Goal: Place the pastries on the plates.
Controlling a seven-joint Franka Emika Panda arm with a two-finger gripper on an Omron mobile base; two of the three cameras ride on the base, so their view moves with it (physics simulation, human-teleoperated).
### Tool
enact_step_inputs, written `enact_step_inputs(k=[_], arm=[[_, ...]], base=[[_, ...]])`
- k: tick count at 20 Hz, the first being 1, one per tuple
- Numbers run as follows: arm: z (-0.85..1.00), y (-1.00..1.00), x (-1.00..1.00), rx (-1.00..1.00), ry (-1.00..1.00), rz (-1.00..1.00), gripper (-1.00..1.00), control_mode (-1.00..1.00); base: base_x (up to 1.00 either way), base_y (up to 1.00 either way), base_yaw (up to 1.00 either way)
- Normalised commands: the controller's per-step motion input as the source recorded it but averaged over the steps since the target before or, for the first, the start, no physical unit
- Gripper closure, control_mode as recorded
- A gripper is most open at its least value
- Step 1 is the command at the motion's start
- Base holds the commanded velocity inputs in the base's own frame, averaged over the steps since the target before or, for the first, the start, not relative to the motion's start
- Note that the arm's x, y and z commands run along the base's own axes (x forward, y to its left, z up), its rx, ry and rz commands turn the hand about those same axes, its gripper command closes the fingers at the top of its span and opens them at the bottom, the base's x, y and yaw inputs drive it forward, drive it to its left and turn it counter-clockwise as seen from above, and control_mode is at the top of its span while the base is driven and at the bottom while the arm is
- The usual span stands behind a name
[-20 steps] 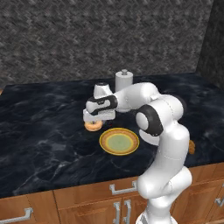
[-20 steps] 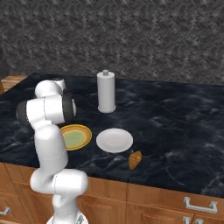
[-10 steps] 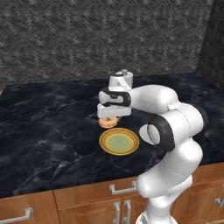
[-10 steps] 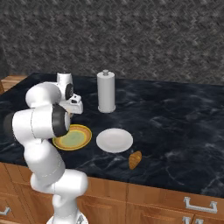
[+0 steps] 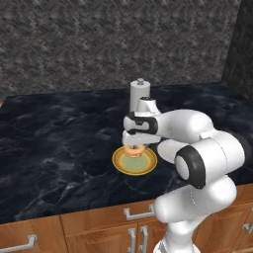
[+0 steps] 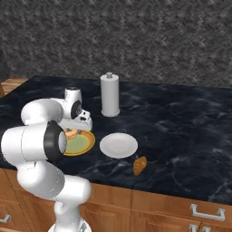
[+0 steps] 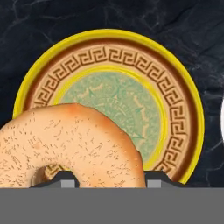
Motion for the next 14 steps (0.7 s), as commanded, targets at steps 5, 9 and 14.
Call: enact_step_inputs(k=[5, 9, 14], arm=[[-0.49, 0.00, 0.02, 0.00, 0.01, 0.00, 1.00, -1.00], [-0.41, 0.00, 0.20, 0.00, 0.03, 0.00, 1.00, -1.00], [-0.14, 0.00, 0.08, 0.00, 0.02, 0.00, 1.00, -1.00]], base=[[0.00, 0.00, 0.00], [0.00, 0.00, 0.00], [0.00, 0.00, 0.00]])
